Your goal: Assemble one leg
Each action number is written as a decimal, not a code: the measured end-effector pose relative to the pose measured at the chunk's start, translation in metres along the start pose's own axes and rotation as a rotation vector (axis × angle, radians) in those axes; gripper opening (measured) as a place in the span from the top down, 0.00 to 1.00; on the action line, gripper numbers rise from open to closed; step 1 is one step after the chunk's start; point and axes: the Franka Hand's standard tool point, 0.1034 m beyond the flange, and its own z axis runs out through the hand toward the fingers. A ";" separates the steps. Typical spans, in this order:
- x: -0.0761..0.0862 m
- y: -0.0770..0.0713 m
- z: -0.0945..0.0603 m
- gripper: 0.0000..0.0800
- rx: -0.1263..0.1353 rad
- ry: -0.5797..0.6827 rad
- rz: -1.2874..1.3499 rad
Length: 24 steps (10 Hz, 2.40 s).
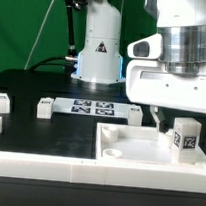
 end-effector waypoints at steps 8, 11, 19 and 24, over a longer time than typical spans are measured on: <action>-0.003 0.000 -0.001 0.34 -0.056 -0.014 -0.543; -0.002 0.000 -0.001 0.64 -0.050 -0.010 -0.432; -0.002 -0.002 0.000 0.64 0.014 0.040 0.621; -0.002 -0.003 0.000 0.62 0.034 0.024 0.875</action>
Offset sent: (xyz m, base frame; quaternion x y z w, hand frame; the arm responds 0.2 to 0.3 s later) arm 0.0039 0.0085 0.0034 -0.0347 -0.0335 -0.2897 0.9559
